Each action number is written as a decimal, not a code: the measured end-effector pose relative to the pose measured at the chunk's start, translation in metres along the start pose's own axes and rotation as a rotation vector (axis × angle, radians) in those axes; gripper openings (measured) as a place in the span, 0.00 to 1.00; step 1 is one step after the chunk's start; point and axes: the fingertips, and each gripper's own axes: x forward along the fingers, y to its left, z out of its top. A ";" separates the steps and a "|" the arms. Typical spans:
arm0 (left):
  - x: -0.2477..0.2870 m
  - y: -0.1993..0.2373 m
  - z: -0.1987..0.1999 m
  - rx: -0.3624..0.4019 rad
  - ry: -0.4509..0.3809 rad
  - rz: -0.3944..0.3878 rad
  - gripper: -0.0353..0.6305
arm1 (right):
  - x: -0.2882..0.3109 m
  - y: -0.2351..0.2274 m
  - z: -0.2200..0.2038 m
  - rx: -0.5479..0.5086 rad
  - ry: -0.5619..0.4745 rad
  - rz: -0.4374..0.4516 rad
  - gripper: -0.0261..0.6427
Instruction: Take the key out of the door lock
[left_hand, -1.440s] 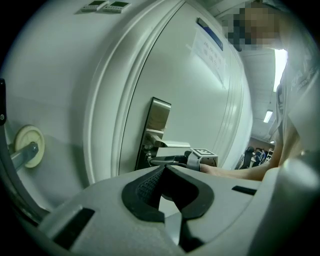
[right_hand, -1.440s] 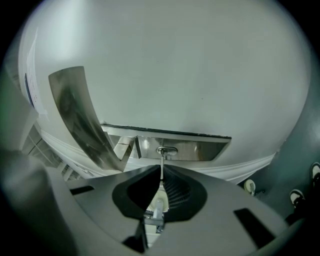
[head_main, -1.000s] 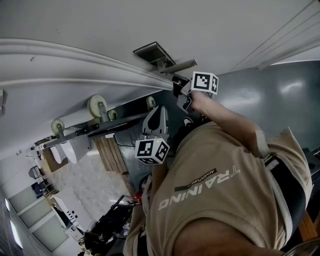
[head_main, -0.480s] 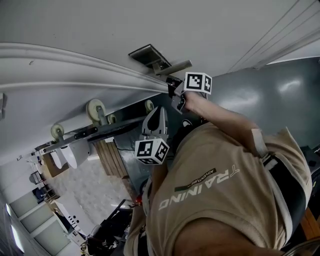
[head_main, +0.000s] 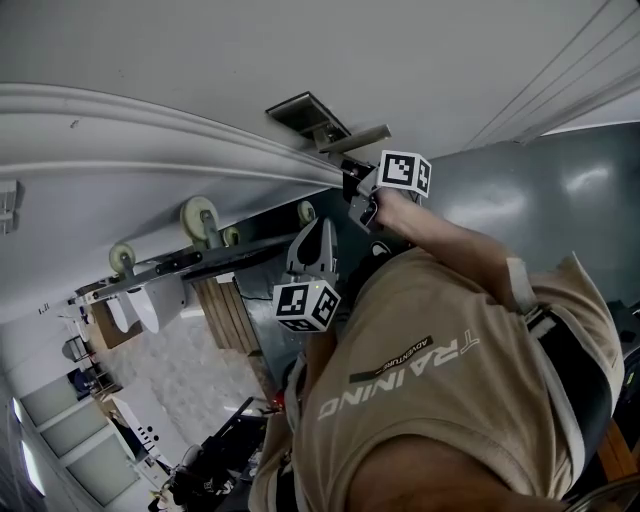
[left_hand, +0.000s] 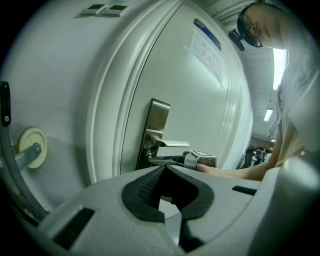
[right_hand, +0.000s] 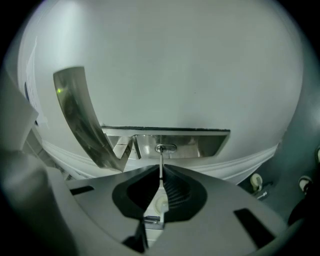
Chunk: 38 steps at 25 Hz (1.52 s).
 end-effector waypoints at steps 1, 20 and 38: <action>0.001 0.000 0.001 0.001 -0.002 0.000 0.06 | -0.002 0.000 -0.001 0.019 -0.005 0.008 0.08; 0.002 -0.009 0.000 0.022 0.002 -0.024 0.06 | -0.014 0.002 -0.013 -0.017 0.049 0.029 0.08; -0.012 -0.012 -0.015 0.001 0.021 -0.003 0.06 | -0.012 0.000 -0.016 -0.084 0.024 0.008 0.08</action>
